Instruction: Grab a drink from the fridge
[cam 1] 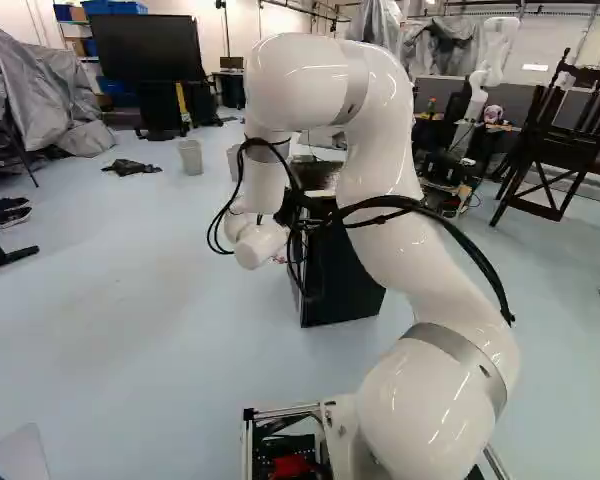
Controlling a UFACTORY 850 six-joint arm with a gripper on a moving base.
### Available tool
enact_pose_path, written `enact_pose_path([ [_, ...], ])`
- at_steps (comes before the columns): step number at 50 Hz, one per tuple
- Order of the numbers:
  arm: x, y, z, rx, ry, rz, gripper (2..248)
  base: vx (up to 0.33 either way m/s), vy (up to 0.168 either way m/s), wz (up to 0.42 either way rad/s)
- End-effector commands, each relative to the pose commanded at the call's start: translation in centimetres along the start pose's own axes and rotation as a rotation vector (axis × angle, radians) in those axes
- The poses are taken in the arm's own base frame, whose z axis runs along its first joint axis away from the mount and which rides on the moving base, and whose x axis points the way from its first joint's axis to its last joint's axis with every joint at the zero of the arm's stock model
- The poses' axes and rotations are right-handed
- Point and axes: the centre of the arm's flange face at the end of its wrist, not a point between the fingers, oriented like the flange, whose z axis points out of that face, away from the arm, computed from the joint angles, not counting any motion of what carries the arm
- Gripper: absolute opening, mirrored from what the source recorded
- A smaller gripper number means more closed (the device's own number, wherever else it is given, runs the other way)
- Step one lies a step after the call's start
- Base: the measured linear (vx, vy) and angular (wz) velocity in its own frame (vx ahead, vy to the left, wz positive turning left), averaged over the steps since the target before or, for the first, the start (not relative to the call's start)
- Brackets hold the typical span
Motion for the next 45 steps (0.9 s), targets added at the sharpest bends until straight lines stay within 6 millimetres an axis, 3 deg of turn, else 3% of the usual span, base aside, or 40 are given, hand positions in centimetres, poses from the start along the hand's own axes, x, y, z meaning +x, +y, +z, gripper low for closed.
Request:
enact_pose_path([
  [45, -0.7, 0.2, 2.7, -0.09, -0.076, 0.036, 247, 0.0, 0.0, 0.0],
])
